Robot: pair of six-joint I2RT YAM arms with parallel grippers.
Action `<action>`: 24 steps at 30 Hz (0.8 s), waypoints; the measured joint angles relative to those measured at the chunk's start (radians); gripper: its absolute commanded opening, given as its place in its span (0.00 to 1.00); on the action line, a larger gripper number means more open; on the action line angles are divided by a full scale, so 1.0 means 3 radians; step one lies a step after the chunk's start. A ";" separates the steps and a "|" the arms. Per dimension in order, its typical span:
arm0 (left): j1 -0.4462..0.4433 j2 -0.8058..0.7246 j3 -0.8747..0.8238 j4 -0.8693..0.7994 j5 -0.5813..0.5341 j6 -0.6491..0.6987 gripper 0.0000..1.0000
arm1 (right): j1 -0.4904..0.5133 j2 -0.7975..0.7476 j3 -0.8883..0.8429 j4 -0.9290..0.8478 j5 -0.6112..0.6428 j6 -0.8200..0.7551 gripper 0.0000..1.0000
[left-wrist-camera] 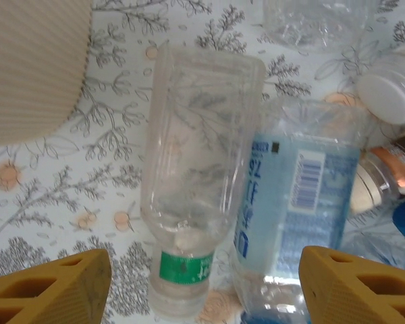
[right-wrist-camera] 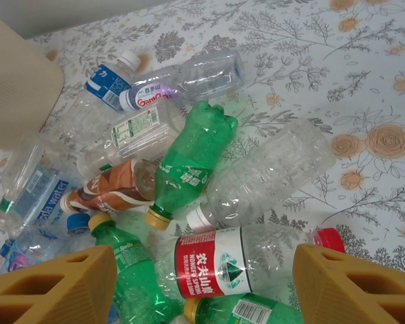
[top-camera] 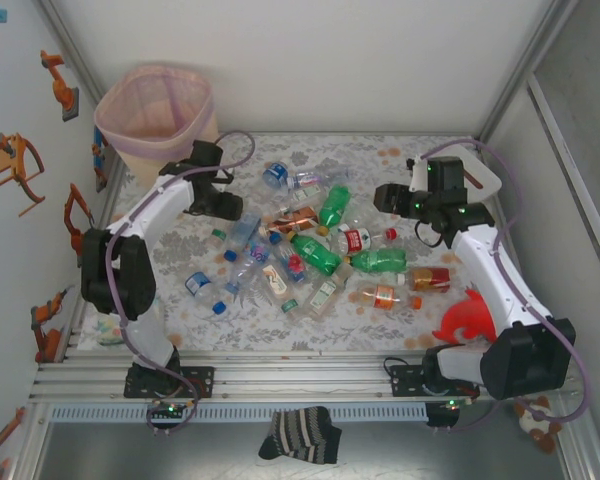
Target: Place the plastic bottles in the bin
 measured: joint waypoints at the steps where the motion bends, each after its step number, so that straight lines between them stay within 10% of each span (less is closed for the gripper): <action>1: 0.0000 0.0055 0.0053 -0.0005 -0.0017 0.0025 0.73 | 0.0004 0.0004 0.0014 0.0000 0.0005 0.0001 0.69; 24: 0.0003 0.0787 0.0422 -0.0004 0.0014 0.0327 0.68 | 0.0084 0.0006 0.0048 0.0004 0.0153 0.0061 0.69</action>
